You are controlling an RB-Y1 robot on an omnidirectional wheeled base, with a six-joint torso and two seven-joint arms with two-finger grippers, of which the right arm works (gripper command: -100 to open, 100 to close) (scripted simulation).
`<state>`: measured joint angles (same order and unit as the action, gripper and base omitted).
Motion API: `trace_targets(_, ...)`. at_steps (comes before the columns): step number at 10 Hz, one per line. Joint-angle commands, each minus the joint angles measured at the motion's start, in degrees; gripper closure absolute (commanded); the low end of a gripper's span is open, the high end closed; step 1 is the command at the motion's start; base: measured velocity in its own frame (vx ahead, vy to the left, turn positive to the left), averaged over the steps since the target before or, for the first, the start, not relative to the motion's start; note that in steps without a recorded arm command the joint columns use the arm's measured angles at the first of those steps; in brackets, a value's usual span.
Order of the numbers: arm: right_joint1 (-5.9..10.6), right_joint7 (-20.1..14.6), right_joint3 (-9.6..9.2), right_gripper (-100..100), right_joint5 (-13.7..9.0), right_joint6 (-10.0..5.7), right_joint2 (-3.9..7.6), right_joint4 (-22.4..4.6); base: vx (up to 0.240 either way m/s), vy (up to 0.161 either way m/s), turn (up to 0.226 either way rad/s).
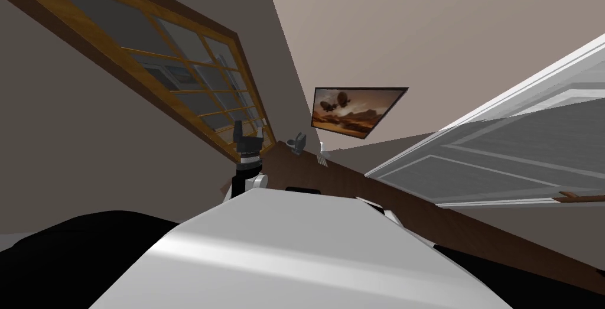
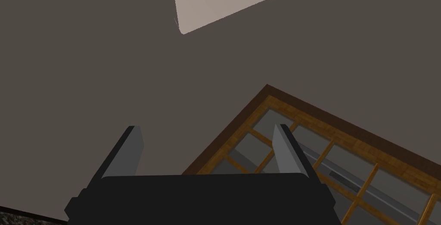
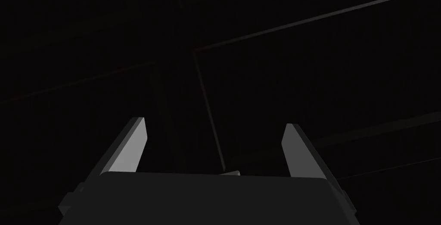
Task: Push the door open
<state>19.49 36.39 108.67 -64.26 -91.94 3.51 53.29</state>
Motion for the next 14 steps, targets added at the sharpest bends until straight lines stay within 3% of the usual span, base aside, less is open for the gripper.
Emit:
trace_targets(1,0.27,0.22,1.43,-100,-0.85,-1.06,-0.02,-1.68,-0.017,0.175,-0.119)
trace_targets(3,0.48,0.42,1.97,-100,-1.15,-1.42,-0.11,-2.07,-0.013,0.116,-0.058)
trace_targets(5,1.39,1.35,4.41,-100,-2.5,-3.1,-0.56,-3.8,-0.023,0.122,-0.134)
trace_targets(12,3.2,3.44,10.35,-100,-5.54,-7.29,-1.97,-7.67,-0.044,0.185,-0.107)
trace_targets(14,3.31,3.24,10.53,-100,-5.63,-7.55,-2.03,-7.97,-0.039,0.129,-0.091)
